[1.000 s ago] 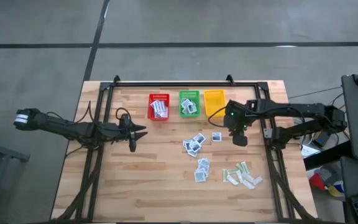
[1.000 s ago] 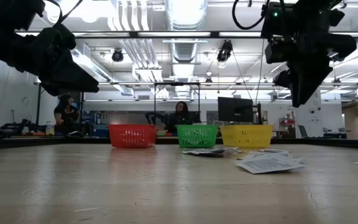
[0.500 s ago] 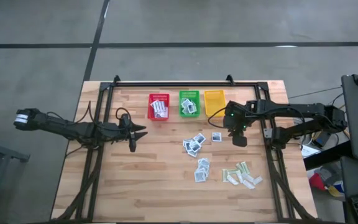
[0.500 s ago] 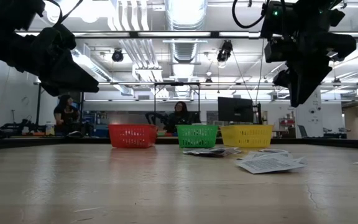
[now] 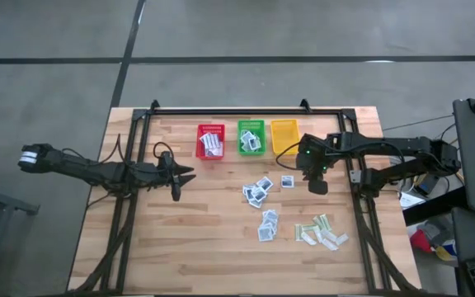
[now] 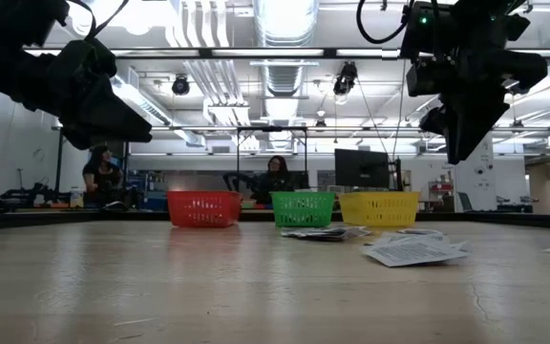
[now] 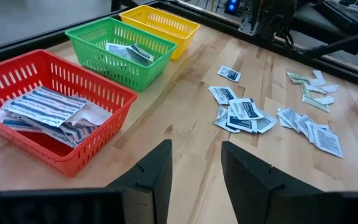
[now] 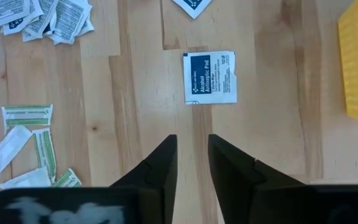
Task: Pick & Place First Aid Supplies
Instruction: Put the alcohol pad into the green basket
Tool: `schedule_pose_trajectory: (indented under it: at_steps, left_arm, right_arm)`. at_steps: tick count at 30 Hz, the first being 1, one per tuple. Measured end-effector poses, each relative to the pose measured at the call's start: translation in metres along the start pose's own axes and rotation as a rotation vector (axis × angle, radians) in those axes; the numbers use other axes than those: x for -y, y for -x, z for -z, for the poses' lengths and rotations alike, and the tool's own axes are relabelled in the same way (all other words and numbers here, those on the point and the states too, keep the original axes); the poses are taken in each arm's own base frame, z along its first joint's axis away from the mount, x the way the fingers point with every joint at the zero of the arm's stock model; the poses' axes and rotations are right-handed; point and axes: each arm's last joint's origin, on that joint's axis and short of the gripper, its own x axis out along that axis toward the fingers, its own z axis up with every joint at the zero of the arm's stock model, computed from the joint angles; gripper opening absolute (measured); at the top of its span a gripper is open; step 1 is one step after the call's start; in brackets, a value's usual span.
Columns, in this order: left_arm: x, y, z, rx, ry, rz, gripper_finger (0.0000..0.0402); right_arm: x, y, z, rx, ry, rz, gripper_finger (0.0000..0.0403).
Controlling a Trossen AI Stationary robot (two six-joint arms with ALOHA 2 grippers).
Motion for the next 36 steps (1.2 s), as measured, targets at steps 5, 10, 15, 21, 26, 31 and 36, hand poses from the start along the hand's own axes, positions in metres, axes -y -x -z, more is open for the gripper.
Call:
schedule_pose_trajectory:
  at_steps: [5,10,15,21,26,31,36]
  left_arm:
    - [0.000,0.000,0.000,0.000,0.000,0.000,0.0133]
    - [0.000,0.000,0.000,0.000,-0.001,0.000,0.0133]
    - [0.000,0.000,0.000,0.000,-0.001,0.000,0.0133]
    - [0.000,0.000,0.000,0.000,-0.003,0.000,0.0133]
    - [0.000,0.000,0.000,-0.001,-0.057,-0.001,0.0133]
    - [0.000,0.000,0.000,0.000,-0.106,-0.001,0.0133]
    - [0.000,0.000,0.000,-0.001,-0.109,-0.001,0.0133]
  right_arm:
    - [0.000,0.000,0.000,-0.001,-0.001,0.000,0.0078]
    - [0.000,0.000,0.000,-0.001,-0.001,0.000,0.0073]
    - [0.001,-0.003,-0.002,0.003,0.008,0.000,0.0077]
    - [0.005,-0.018,-0.013,-0.011,0.024,-0.001,0.0101]
    - [0.010,-0.038,-0.020,-0.085,0.002,0.000,0.0138]
    - [0.016,-0.060,-0.031,-0.122,-0.006,-0.003,0.0176]
    - [0.020,-0.074,-0.045,-0.156,-0.019,0.006,0.0198]
